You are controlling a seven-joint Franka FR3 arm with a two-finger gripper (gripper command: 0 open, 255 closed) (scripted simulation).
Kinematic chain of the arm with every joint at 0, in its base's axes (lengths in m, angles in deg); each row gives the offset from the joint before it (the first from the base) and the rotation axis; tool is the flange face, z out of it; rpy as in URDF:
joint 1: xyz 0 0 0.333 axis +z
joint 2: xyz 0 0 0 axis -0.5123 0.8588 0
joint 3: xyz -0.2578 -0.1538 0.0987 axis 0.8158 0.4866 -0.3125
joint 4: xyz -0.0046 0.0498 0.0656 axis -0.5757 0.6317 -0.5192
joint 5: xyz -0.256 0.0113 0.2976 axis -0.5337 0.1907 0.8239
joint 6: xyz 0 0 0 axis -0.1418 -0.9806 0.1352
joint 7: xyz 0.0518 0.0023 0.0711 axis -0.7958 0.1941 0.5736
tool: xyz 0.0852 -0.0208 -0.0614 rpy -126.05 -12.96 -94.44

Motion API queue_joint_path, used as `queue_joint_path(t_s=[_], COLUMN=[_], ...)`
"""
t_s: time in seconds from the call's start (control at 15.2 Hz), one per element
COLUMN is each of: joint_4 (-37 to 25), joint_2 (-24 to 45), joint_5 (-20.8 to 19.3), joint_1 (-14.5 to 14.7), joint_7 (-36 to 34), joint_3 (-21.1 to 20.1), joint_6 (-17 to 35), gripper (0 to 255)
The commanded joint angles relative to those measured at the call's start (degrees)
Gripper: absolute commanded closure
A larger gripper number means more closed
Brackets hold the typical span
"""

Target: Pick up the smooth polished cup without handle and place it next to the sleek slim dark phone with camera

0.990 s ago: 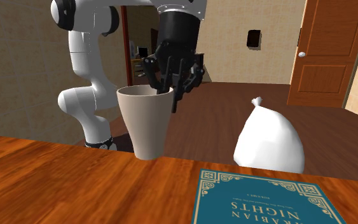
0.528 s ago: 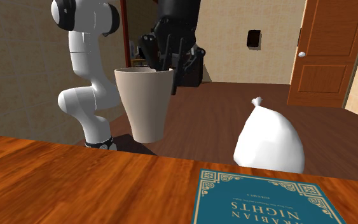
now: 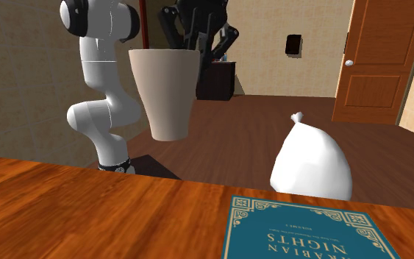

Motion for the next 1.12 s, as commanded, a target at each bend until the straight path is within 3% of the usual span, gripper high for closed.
queue_joint_path(t_s=[0.0, 0.4, 1.06], joint_4=[-2.39, -10.82, 12.27], joint_2=[0.65, 3.45, -16.08], joint_5=[-0.16, -0.92, 1.34], joint_1=[0.11, 0.56, -4.96], joint_7=[0.2, 0.86, 11.51], joint_3=[-0.08, -0.33, 6.12], joint_6=[-1.76, -7.41, -1.54], gripper=[255, 255, 255])
